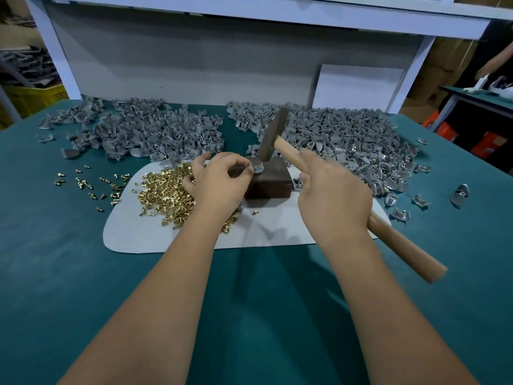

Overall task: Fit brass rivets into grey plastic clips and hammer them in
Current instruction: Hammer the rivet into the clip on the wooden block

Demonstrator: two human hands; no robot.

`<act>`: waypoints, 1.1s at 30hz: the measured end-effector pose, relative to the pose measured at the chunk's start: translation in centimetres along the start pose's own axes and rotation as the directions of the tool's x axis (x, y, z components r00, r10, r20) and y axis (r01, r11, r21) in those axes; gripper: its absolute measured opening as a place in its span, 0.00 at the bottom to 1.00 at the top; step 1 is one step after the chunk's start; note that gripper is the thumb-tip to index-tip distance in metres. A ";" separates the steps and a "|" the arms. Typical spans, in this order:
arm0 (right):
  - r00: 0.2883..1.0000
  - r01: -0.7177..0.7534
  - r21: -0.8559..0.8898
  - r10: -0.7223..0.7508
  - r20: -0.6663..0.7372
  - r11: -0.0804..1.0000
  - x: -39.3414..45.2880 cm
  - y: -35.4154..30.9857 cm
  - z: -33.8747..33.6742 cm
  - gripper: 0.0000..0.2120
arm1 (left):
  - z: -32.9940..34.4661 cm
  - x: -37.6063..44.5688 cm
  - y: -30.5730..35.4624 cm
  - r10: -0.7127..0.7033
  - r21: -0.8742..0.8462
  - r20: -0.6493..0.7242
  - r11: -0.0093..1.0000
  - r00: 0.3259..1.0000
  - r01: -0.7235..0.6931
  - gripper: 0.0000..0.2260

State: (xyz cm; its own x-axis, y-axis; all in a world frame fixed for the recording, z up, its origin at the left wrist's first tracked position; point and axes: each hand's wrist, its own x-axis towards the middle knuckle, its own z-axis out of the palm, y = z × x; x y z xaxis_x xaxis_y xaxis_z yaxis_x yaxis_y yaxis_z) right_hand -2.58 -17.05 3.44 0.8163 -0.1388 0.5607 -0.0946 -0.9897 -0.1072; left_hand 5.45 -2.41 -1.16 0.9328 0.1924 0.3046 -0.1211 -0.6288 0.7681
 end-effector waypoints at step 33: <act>0.988 0.040 -0.068 -0.050 -0.148 0.997 -1.1 -0.6 -0.3 0.29 | 0.1 -0.2 0.3 -0.026 -0.048 -0.029 0.999 0.999 0.024 0.11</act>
State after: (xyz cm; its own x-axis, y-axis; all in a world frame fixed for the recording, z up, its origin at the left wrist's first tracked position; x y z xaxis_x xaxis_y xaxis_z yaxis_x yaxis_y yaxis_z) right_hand -3.57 -16.28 3.17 0.7270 -0.0928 0.6803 -0.1004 -0.9945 -0.0284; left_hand 5.29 -2.65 -1.05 0.9256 0.2299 0.3007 -0.1145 -0.5870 0.8014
